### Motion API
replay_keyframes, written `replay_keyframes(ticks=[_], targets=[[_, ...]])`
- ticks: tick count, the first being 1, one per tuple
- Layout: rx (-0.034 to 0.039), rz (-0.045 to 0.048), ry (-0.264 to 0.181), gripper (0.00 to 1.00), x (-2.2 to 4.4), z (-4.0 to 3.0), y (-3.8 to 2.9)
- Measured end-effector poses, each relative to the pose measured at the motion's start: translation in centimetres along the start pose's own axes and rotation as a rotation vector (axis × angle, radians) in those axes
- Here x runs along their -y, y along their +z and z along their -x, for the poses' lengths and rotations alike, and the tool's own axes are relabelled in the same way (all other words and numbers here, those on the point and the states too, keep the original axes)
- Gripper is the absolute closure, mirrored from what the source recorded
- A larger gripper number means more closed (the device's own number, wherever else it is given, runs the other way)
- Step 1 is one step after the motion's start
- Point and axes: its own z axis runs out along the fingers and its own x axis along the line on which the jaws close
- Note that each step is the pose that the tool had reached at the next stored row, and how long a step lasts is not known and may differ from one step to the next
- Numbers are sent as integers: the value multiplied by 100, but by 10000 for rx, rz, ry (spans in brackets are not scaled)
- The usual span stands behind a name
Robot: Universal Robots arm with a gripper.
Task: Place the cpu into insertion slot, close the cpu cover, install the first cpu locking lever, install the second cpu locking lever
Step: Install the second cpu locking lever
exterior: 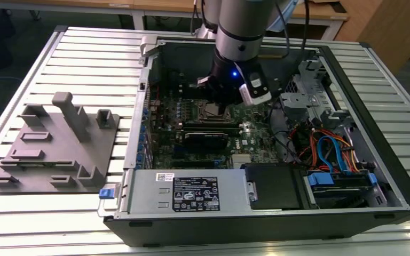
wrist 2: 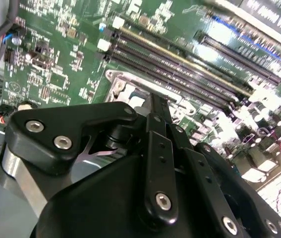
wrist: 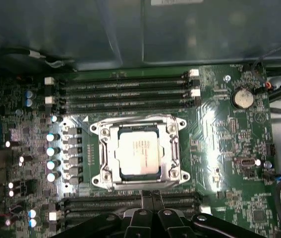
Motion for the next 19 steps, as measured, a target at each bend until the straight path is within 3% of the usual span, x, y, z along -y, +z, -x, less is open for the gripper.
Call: replay_keyframes(ticks=[6, 19], targets=[[0, 4, 0, 90, 122, 9, -9], [0, 7, 0, 90, 130, 10, -10]])
